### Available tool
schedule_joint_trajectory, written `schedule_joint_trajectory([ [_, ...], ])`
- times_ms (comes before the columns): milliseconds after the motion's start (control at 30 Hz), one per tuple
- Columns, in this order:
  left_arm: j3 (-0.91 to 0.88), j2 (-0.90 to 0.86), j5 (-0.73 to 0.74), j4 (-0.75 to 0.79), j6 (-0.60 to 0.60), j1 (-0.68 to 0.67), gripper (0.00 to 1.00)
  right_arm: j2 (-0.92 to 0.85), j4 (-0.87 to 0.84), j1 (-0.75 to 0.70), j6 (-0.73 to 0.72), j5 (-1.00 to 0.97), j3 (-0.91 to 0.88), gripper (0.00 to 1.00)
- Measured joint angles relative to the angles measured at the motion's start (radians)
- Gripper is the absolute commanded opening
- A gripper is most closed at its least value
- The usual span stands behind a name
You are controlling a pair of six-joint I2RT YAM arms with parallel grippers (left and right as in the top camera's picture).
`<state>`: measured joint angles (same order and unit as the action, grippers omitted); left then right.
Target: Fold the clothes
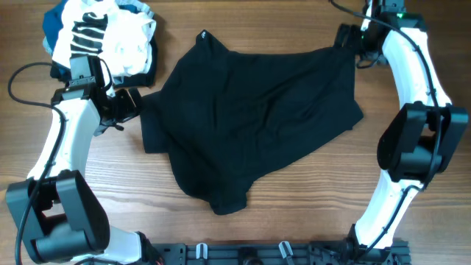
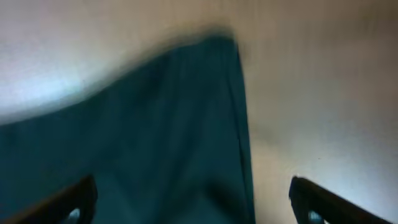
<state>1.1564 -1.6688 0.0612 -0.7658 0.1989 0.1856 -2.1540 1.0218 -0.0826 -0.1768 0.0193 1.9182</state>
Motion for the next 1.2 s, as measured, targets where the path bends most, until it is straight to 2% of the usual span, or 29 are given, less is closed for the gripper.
schedule_joint_trajectory([
  [100,0.000,0.000,-0.003,-0.015,0.000,0.000,1.00,0.007,0.169,-0.008,0.013,0.003,0.001,0.96],
  [133,0.000,0.000,-0.002,-0.017,0.000,0.000,1.00,0.007,0.187,-0.011,0.023,0.003,-0.003,0.91],
  [200,0.000,0.000,0.012,-0.019,0.000,0.000,1.00,0.011,0.208,-0.015,0.034,0.003,-0.042,0.87],
  [333,0.000,0.000,0.035,-0.019,0.000,0.000,1.00,0.013,0.169,-0.017,0.077,0.002,-0.155,0.73],
  [533,0.000,0.000,0.042,-0.019,0.000,0.000,1.00,0.013,0.049,-0.025,0.130,0.002,-0.303,0.70],
  [600,0.000,0.000,0.042,-0.019,0.000,0.000,1.00,0.013,0.012,-0.026,0.139,0.002,-0.311,0.65],
  [633,0.000,0.000,0.042,-0.019,0.000,0.000,1.00,0.013,-0.009,-0.026,0.148,0.002,-0.311,0.60],
  [667,0.000,0.000,0.042,-0.019,0.000,0.000,1.00,0.013,-0.021,-0.026,0.152,0.002,-0.311,0.49],
  [700,0.000,0.000,0.042,-0.019,0.000,0.000,1.00,0.013,-0.028,-0.026,0.159,0.002,-0.311,0.34],
  [800,0.000,0.000,0.042,-0.019,0.000,0.000,1.00,0.013,-0.029,-0.026,0.171,0.002,-0.311,0.04],
  [967,0.000,0.000,0.042,-0.019,0.000,0.000,1.00,0.019,0.037,-0.026,0.131,-0.019,-0.311,0.04],
  [1200,0.000,0.000,0.042,-0.019,0.000,0.000,1.00,0.195,0.341,-0.090,-0.018,-0.088,-0.307,0.04],
])
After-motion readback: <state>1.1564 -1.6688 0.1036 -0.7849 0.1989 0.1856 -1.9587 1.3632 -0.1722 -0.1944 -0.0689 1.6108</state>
